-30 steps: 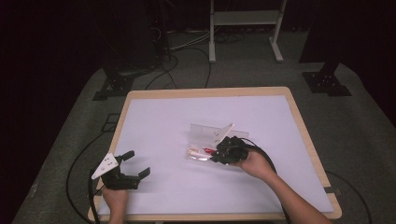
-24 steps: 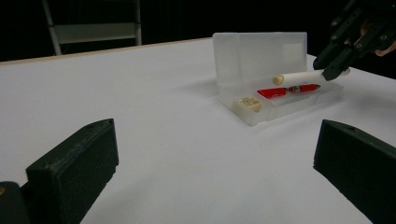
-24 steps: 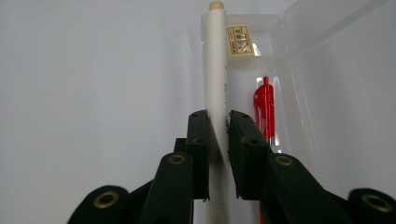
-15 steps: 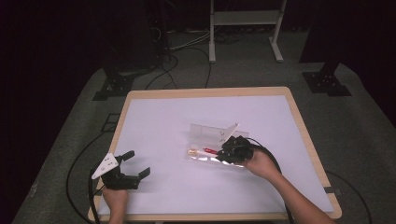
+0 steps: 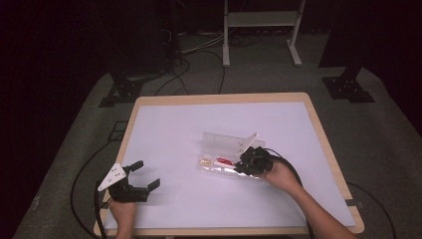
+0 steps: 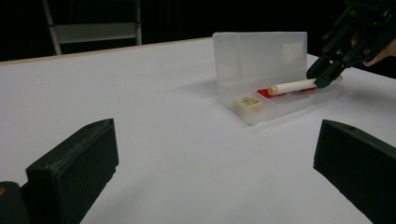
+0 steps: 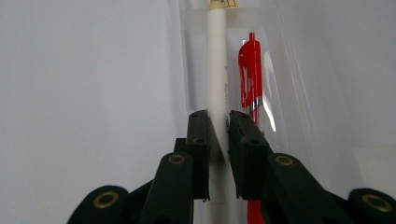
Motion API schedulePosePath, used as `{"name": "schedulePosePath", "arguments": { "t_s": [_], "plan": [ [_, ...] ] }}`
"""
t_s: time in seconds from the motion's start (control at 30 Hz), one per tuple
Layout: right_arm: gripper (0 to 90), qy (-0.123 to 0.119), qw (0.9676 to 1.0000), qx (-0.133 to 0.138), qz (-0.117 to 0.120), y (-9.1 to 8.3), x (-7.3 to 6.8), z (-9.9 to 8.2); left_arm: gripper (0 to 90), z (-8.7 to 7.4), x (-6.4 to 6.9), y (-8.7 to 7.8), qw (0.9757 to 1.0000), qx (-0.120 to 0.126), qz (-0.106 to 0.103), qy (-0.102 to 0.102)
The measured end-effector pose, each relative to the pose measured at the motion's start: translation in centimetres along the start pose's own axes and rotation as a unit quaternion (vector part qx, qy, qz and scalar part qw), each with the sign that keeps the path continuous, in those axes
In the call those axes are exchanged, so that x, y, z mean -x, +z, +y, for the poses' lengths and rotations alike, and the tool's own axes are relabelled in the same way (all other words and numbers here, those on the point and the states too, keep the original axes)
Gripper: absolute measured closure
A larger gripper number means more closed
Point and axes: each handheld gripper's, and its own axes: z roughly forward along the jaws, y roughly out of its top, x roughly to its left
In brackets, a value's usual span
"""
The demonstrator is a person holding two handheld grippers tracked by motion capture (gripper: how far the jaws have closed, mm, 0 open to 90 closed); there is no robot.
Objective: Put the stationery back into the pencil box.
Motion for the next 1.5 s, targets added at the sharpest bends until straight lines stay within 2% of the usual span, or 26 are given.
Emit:
{"name": "schedulePosePath", "arguments": {
  "t_s": [1.0, 1.5],
  "plan": [
    [77.8, 0.005, 0.9999, -0.007, 0.009, 1.1, 0.6, -0.3, 0.0, 0.1, -0.2, 0.1, 1.0000, 0.002, 0.003, -0.006],
    [77.4, 0.024, 0.9995, -0.015, 0.016, 2.0, 1.3, -0.8, 0.0, 0.1, -0.3, 0.1, 0.9999, 0.003, 0.005, -0.009]
  ]
}}
